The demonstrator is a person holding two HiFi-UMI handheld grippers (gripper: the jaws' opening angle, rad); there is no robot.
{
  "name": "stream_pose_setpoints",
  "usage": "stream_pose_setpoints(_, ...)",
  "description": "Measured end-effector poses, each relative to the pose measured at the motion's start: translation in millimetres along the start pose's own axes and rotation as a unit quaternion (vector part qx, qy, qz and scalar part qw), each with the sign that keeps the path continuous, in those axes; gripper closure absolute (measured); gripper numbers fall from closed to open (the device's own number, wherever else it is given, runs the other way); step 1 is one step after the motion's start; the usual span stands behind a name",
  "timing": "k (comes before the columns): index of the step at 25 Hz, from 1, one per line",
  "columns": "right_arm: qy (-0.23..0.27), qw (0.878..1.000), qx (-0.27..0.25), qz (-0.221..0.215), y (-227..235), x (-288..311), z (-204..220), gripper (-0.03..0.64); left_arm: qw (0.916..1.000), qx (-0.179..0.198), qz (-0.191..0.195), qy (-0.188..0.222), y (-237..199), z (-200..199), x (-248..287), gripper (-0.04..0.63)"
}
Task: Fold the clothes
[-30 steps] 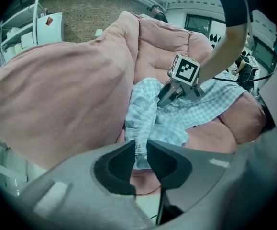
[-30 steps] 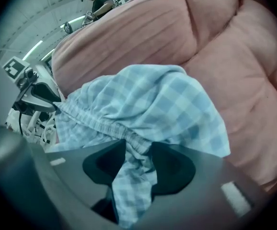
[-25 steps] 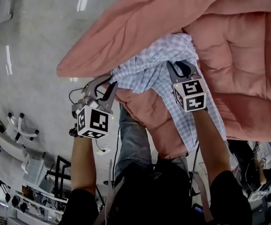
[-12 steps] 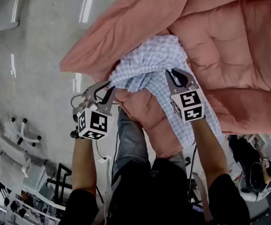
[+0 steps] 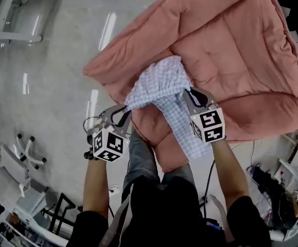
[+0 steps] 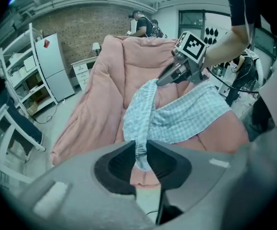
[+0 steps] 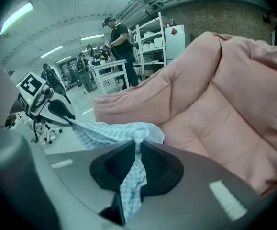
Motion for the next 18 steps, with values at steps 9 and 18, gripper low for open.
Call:
stream_pose_setpoints(9, 0.060, 0.998, -0.024, -0.016, 11.9, -126.9, -46.7, 0.572, 0.9995, 0.017, -0.027, -0.004, 81.0, -62.6, -87.1, 0.515)
stream_pose_setpoints(18, 0.123, 0.991, -0.040, -0.020, 31.8, -237.8, -86.1, 0.572, 0.9950, 0.039, -0.086, 0.033, 137.6, -133.0, -174.1, 0.515)
Point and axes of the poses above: the fingertips, and each gripper's own axes: x forward along the fingers, y to its right, z out of its underside, the point moved 7 cm from there along -x, backward along the fingers, and after that the axes turned 15 degrees about z, right-handed, at the moved point
